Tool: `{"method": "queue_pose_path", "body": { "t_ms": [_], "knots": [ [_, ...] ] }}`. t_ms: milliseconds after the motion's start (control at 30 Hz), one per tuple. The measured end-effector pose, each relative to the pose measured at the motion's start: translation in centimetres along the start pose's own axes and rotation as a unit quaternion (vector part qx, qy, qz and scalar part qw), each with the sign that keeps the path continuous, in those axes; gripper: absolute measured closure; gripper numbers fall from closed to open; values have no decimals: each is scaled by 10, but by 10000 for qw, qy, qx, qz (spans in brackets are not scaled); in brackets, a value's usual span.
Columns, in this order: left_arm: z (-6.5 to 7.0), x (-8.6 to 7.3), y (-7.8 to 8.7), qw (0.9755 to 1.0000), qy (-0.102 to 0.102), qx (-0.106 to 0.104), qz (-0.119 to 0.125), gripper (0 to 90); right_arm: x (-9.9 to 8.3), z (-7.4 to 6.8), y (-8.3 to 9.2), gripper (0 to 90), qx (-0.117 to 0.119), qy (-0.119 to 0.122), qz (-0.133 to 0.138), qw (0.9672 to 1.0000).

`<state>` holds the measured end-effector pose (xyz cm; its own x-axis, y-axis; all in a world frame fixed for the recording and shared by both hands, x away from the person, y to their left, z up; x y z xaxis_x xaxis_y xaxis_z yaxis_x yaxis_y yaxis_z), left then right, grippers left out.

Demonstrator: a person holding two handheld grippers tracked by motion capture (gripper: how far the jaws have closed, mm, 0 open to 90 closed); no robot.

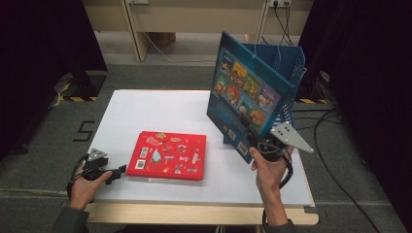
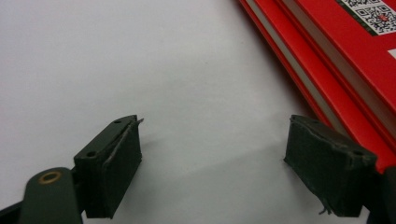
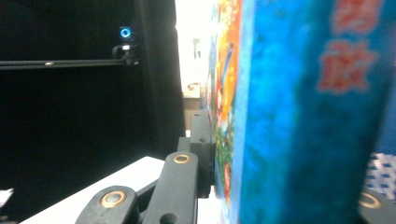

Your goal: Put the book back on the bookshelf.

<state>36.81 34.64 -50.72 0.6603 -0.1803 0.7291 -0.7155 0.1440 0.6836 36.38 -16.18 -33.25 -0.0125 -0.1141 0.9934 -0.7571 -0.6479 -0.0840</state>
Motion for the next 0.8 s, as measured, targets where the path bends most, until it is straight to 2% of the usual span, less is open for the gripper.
{"method": "queue_pose_path", "body": {
  "t_ms": [133, 367, 600, 667, 800],
  "knots": [
    [0, 0, 0, 10000, 12, -14, 13, 174, 5, 11, 7, 824, -269, 121, 47, 9996],
    [0, 0, 0, 10000, 21, 3, 18, 173, 6, 31, 3, 824, -638, -23, 79, 9979],
    [0, 0, -1, 10000, 16, 2, 17, 169, 8, 53, -22, 824, -1027, 10, -25, 9947],
    [0, 0, -1, 10000, 33, -6, 24, 169, 7, 59, -32, 824, -1214, 75, -98, 9925],
    [0, 0, -1, 10000, 31, -20, 29, 169, 4, 69, -49, 824, -1354, 40, -135, 9907]
  ]
}}
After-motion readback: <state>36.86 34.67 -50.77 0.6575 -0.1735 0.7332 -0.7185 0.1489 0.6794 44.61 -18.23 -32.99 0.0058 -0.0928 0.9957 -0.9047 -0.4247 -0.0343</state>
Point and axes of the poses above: each handheld gripper's, and its own axes: y roughly backward along the jaws, x roughly out of its top, z roughly to its right, the point moved 1 cm from there along -y, roughly forward along the jaws, and after that the axes turned 7 degrees about x, right-handed, at the moved point
